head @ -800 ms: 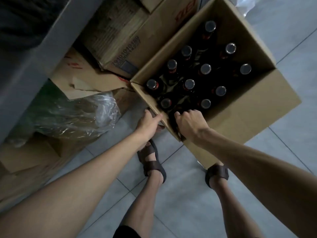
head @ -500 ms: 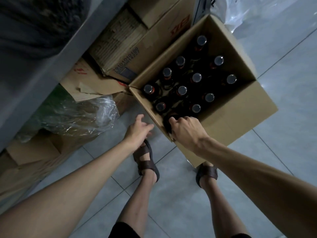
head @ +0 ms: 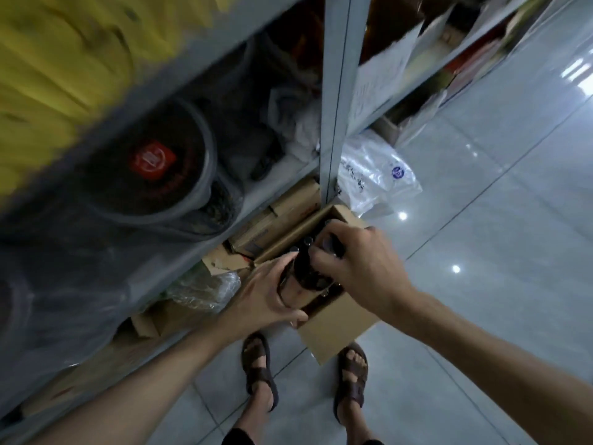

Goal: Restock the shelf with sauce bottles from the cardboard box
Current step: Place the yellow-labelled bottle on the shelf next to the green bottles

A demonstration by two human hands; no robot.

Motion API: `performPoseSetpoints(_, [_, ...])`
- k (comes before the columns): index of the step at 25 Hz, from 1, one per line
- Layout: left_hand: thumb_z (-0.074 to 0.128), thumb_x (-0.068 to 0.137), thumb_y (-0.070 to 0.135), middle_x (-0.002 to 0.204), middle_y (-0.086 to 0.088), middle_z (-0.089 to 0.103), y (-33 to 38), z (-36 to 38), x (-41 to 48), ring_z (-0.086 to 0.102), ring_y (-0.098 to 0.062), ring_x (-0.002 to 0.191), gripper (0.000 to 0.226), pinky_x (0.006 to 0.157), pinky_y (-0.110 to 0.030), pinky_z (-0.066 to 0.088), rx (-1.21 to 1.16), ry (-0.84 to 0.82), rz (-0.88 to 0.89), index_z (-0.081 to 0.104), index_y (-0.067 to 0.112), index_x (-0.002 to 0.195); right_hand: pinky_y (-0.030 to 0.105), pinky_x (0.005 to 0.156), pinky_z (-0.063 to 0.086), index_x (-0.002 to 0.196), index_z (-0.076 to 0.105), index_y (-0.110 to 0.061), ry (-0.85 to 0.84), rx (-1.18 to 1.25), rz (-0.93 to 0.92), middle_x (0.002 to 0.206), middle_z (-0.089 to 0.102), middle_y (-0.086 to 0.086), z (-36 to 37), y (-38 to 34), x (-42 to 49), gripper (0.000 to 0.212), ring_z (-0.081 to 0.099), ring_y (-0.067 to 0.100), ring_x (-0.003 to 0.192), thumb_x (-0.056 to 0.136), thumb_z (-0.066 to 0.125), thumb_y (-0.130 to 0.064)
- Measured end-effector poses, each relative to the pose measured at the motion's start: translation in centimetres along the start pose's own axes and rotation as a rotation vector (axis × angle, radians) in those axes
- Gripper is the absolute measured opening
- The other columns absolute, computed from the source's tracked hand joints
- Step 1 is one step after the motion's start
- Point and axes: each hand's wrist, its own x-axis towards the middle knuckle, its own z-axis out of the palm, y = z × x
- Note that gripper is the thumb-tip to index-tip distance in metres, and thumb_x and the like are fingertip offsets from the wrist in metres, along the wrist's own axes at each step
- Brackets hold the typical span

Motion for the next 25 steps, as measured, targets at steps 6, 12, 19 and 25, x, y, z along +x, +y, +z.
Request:
performPoseSetpoints(6, [0.086,0.053,0.058,0.113,0.018,0.063,19.2,-11.9,-8.1,0.062,-0.006,0.109,0.079,0.092,-0.042,0.053,-0.161,0.456,0.108,0.042,0.043,0.117,0.025,0.047,0.036,0.062,0.052,-0.007,0.230,0.449,-0.074,0.051,0.045,-0.001,-19.7,-15.5,0.4,0.035,0.043,0.013,0.048,0.089,0.065,-0.025])
performPoseSetpoints(12, [0.089,0.065,0.040,0.095,0.015,0.067,34.3,-20.8,-21.1,0.064,0.005,0.086,0.062,0.070,-0.017,0.054,-0.141,0.814,0.303,0.051,0.028,0.112,0.031,0.057,0.045,0.067,0.063,-0.018,0.331,0.557,-0.392,0.057,0.059,-0.010,-34.3,-31.4,-3.1,0.034,0.055,0.007,0.054,0.092,0.066,-0.040])
performPoseSetpoints(19, [0.089,0.060,0.043,0.097,0.012,0.071,40.2,-27.8,-36.3,0.071,-0.010,0.084,0.061,0.075,-0.044,0.060,-0.193,1.002,0.344,0.059,0.044,0.113,0.043,0.083,0.058,0.105,0.066,-0.019,0.040,0.495,-0.615,0.101,0.072,0.005,-37.0,-42.6,-6.7,0.040,0.070,0.021,0.092,0.089,0.063,-0.056])
performPoseSetpoints(25, [0.092,0.059,0.035,0.092,0.016,0.069,39.6,-31.6,-45.7,0.069,-0.005,0.077,0.060,0.069,-0.038,0.060,-0.114,1.061,0.238,0.054,0.044,0.105,0.032,0.085,0.056,0.128,0.060,-0.018,-0.335,0.875,-0.590,0.108,0.077,-0.002,-34.0,-50.7,-8.2,0.061,0.073,0.015,0.100,0.076,0.075,-0.046])
